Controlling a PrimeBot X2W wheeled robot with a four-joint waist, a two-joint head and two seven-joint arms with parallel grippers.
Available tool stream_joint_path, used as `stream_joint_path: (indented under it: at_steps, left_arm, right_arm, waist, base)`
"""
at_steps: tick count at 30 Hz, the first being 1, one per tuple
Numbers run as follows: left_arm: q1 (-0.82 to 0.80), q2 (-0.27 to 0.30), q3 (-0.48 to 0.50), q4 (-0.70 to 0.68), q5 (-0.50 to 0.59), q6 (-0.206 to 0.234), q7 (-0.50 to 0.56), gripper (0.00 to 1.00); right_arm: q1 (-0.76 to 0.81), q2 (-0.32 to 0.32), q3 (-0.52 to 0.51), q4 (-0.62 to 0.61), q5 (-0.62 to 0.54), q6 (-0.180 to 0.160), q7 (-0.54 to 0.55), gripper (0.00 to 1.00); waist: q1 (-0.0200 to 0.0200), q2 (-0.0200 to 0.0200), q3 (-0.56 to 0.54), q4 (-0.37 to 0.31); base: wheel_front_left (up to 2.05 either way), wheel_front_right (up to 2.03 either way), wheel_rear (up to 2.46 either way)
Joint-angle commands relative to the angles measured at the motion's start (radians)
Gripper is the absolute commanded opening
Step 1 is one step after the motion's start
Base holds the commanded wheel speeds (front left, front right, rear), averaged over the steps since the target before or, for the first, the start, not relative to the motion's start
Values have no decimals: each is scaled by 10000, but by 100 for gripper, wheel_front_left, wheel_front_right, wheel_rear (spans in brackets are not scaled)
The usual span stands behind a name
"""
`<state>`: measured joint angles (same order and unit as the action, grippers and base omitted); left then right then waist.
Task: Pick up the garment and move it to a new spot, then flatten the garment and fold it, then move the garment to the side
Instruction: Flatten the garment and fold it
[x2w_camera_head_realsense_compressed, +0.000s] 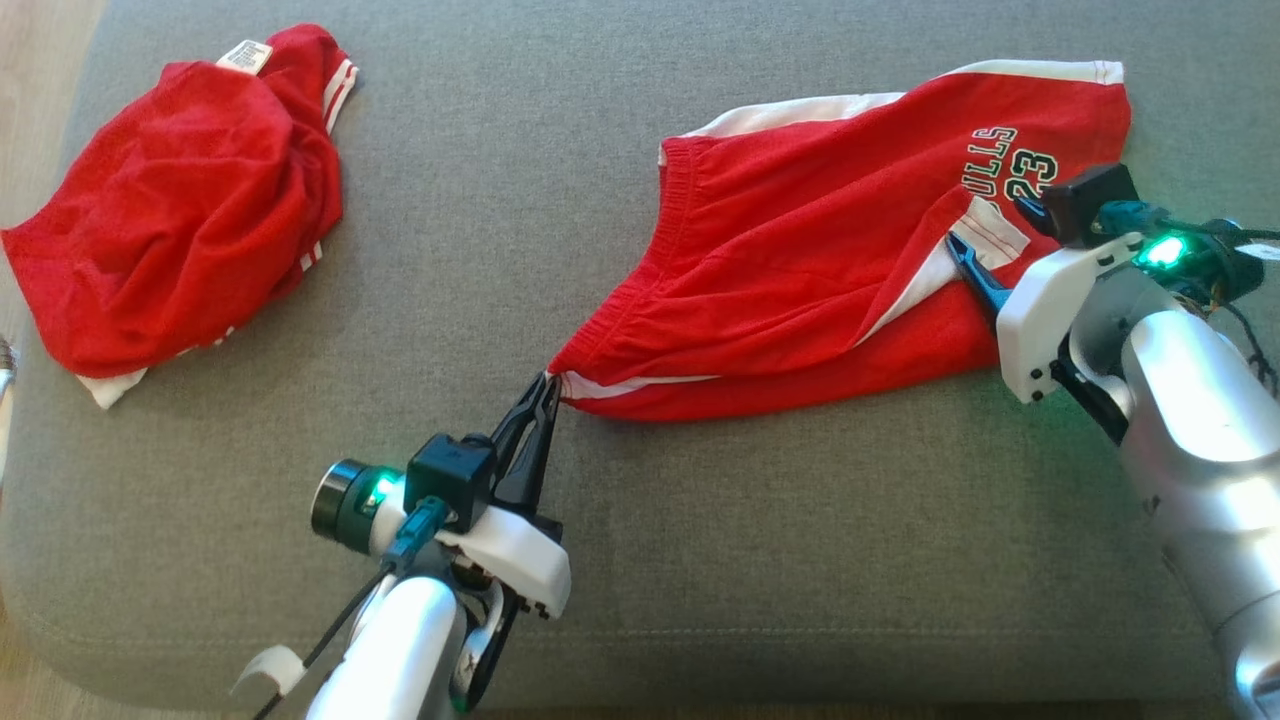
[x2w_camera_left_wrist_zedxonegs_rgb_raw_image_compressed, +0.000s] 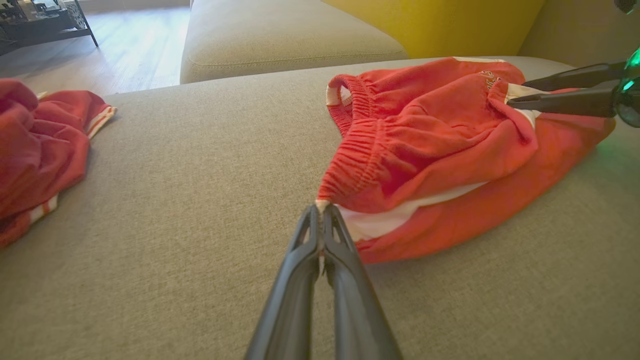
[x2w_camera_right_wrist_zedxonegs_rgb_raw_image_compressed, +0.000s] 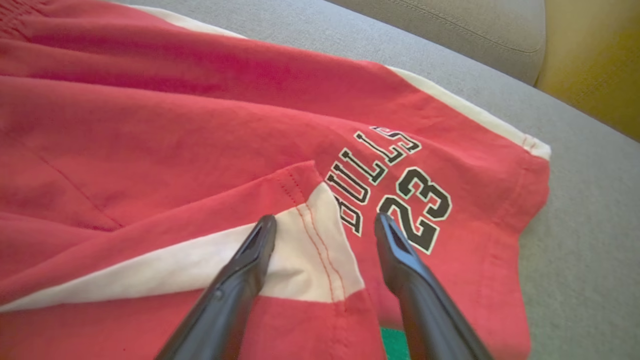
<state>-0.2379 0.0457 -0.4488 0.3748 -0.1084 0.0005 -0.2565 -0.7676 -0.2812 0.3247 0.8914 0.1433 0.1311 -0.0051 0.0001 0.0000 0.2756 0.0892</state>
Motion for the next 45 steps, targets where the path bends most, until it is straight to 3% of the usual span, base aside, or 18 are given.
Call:
stream_joint_path:
  at_steps: [1,6,7,8,9,10,19,25,30,36,45]
  left_arm:
    - [-384,47,241,-304,-103,63,-53,0]
    - [-447,46,231,-263,-96,82,-53,0]
    - [-449,46,232,-253,-95,89,-53,0]
    - [-451,46,235,-239,-95,95,-53,0]
    - [-452,46,238,-223,-96,99,-53,0]
    - [-455,46,244,-202,-95,98,-53,0]
    - [-362,46,360,-40,-146,120,-53,0]
    - [-160,45,688,-78,-204,88,-53,0]
    - [62,55,1108,-226,-292,-8,-53,0]
    - [268,92,1609,-503,-363,-122,-53,0]
    - [659,64,2277,-1029,-1096,-402,-53,0]
  right_arm:
    - [-331,-80,294,-36,166,-4,-177,100]
    - [-550,-91,605,363,393,-4,-346,100]
    - [-589,-82,679,454,455,-4,-382,76]
    - [-622,-76,760,533,509,-4,-423,47]
    - [-653,-74,846,599,554,-4,-473,10]
    - [-681,-74,938,650,592,-4,-538,0]
    - [-765,-140,1448,800,1020,-4,-1169,0]
    - [-444,-186,1610,396,1907,-4,-1272,0]
    - [199,-521,2180,-568,3077,-4,-642,0]
    - [1055,-1484,2577,-2227,4598,-4,336,0]
    - [2262,-2087,1400,-4130,6638,-4,803,0]
  waist:
    - [-1,0,37,6]
    - [-1,0,60,-8]
    - [-1,0,55,-19]
    - [-1,0,50,-31]
    - [-1,0,42,-43]
    - [-1,0,31,-55]
    - [-1,0,-251,-240]
    - [-1,0,-671,-513]
    - [-1,0,-1120,-837]
    - [-1,0,-1531,-1222]
    - [-1,0,-2029,-1554]
  base:
    - [0,0,0]
    - [0,0,0]
    - [0,0,0]
    - [0,0,0]
    - [0,0,0]
    - [0,0,0]
    - [0,0,0]
    - [0,0,0]
    - [0,0,0]
    - [0,0,0]
    - [0,0,0]
